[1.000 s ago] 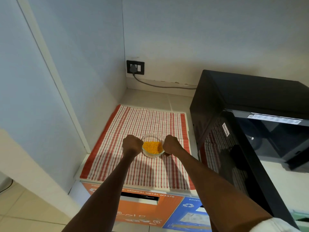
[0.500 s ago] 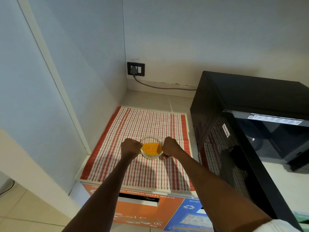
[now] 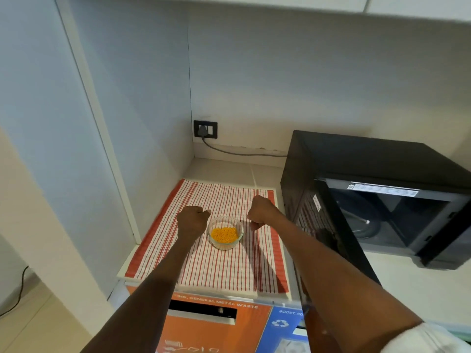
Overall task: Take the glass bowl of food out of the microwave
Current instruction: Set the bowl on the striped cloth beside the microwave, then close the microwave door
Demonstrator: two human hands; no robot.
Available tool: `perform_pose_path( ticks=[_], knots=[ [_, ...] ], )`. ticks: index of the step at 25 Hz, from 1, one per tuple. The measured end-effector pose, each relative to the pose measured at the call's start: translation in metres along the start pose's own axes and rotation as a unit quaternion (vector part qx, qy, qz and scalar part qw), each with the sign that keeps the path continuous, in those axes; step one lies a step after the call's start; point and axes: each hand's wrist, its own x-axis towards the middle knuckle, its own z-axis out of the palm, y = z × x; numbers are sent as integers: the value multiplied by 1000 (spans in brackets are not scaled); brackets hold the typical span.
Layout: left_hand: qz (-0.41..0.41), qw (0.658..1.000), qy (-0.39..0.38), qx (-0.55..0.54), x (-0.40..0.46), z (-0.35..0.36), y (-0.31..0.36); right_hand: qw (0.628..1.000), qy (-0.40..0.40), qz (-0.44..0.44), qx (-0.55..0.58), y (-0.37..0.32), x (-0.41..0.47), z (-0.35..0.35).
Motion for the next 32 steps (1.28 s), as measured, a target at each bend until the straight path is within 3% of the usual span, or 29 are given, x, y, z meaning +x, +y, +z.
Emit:
perform_pose_path(
  ticks=[10,15,19,26,32],
  knots=[
    [42,985,14,-168,-40,-3,70,989,133,-60,-30,-9,-72,-93],
    [42,977,-11,-211,-54,10,93,973,205,-108,20,5,-109,-122],
    [85,972,-66,-207,-72,24,119,963,254,-89,-16,31,-126,-128],
    [161,937,-233,-205,-97,44,156,967,245,-38,-48,80,-131,-126],
    [145,921,-290,-214,-108,57,173,974,197,-72,-89,107,-134,-123]
  ],
)
